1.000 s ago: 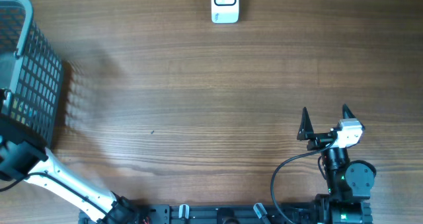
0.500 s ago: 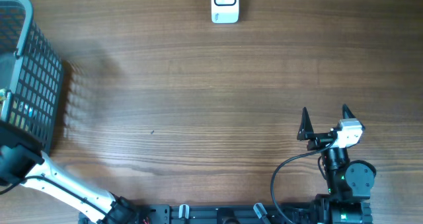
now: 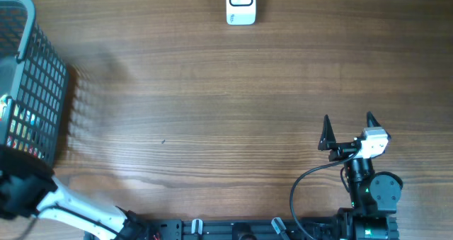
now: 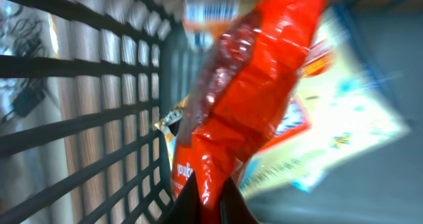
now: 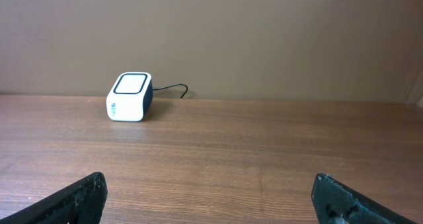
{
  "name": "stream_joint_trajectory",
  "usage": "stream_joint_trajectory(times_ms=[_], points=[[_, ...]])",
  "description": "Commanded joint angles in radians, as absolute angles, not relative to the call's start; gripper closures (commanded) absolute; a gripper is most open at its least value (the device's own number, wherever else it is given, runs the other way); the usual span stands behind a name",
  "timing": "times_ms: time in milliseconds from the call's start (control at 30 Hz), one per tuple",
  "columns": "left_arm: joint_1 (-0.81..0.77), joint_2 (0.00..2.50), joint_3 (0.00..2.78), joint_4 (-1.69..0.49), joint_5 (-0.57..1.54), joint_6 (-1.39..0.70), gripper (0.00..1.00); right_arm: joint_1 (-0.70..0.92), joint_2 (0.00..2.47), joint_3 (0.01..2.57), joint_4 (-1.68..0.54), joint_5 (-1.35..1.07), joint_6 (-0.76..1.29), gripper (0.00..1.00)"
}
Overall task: Scan the item barcode
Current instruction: 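Carry the red snack bag out and drop it on the table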
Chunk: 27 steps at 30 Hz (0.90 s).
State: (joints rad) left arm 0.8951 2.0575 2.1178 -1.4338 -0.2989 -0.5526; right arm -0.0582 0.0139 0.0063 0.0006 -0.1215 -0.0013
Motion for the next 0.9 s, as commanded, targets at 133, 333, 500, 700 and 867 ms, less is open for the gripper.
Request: stream_joint_trajectory(times_ms=[133,333,500,700,867], points=[[0.9,1.676,2.161,-1.299,-0.056,-0.644,0.96,-0.065,0.01,0.006,0.005,-0.105,0.007,0.0],[0.869,1.569,2.161,-1.246,0.309,-0.645,0.96,-0.065,0.01,0.006,0.005,-0.105,0.007,0.0],[0.661,1.554,2.16,-1.339,0.414,-0.632,0.96,-0.065,0.01,0.006,0.005,-0.105,0.007,0.01],[0.258,1.609,2.158,-1.418,0.222,-0.576,0.96,-0.065,0.01,0.006,0.005,-0.105,0.007,0.0],[0.015,1.735,2.15,-1.506,-0.002,-0.577,0.96,-0.065,0.01,0.006,0.005,-0.105,0.006,0.0]])
